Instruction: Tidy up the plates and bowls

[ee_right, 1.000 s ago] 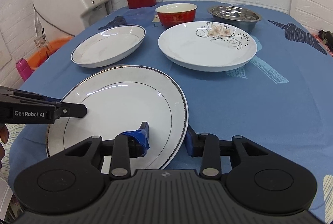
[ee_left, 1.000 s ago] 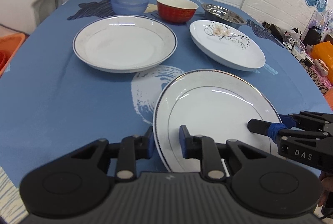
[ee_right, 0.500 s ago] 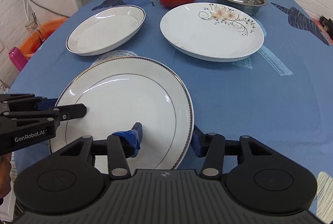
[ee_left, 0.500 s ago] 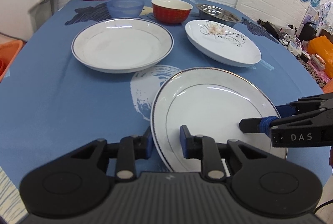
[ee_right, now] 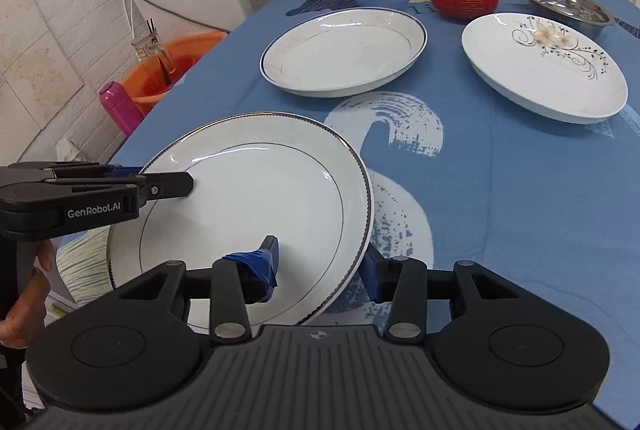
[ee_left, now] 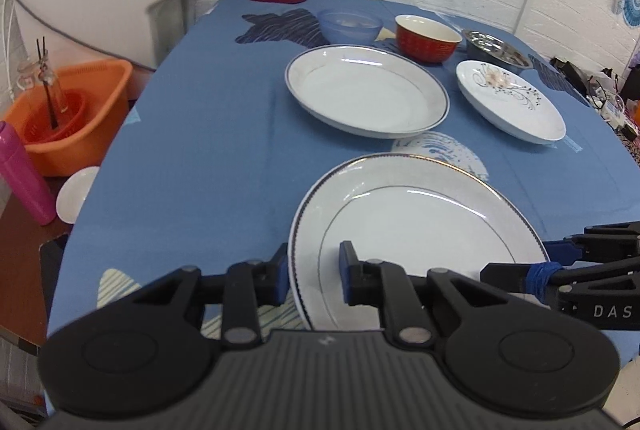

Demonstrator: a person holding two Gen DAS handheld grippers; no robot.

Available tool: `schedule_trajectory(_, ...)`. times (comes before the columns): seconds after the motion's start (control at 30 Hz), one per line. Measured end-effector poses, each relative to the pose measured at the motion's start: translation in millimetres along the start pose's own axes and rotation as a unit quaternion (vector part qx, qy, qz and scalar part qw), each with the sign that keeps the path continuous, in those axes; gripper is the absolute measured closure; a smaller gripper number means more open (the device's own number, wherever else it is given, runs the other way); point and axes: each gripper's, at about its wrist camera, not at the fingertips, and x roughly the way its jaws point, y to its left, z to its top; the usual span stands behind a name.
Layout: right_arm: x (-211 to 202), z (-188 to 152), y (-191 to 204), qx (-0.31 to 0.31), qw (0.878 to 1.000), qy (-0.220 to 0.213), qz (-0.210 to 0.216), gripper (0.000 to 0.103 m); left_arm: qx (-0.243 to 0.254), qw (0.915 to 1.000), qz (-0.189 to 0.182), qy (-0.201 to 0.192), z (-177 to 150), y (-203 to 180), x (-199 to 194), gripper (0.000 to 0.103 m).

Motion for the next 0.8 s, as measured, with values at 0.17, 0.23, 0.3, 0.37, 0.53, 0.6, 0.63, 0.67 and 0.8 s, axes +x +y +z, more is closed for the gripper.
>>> schedule_trajectory(0.17, 7, 2, 1, -0.022, 0.999, -0.004, -0.025, 0.071, -0.004, 0.9999, 0.005, -0.013, -2, -4, 13, 0.088)
schedule_trajectory(0.23, 8, 2, 1, -0.025, 0.999, -0.003, -0.021, 0.071, -0.008, 0.9999, 0.004, -0.012, 0, -2, 16, 0.088)
schedule_trajectory(0.3, 9, 3, 1, -0.035, 0.999, -0.001, -0.014, 0.071, -0.013, 0.9998, -0.001, -0.012, 1, 3, 17, 0.088)
schedule_trajectory(0.37, 9, 4, -2, -0.028, 1.0, 0.001, -0.01, 0.071, -0.021, 0.9997, -0.009, -0.009, -1, 7, 20, 0.088)
schedule_trajectory(0.53, 10, 6, -1, -0.046, 0.999, 0.013, -0.017, 0.07, -0.027, 0.9994, -0.022, -0.005, -4, 4, 23, 0.087)
schedule_trajectory(0.6, 10, 9, -3, -0.053, 0.998, 0.016, -0.017, 0.071, -0.027, 0.9992, -0.029, 0.007, -1, 9, 24, 0.058)
schedule_trajectory(0.63, 7, 12, -5, -0.051, 0.998, 0.008, -0.025, 0.072, -0.027, 0.9992, -0.028, 0.004, -1, 12, 22, 0.044)
schedule_trajectory(0.67, 1, 15, -10, -0.047, 0.998, -0.008, -0.042, 0.072, -0.027, 0.9992, -0.024, -0.013, 0, 17, 15, 0.039)
schedule_trajectory(0.8, -14, 45, -26, -0.02, 0.997, -0.057, -0.049, 0.071, -0.029, 0.9986, -0.018, -0.041, 13, 36, -7, 0.039)
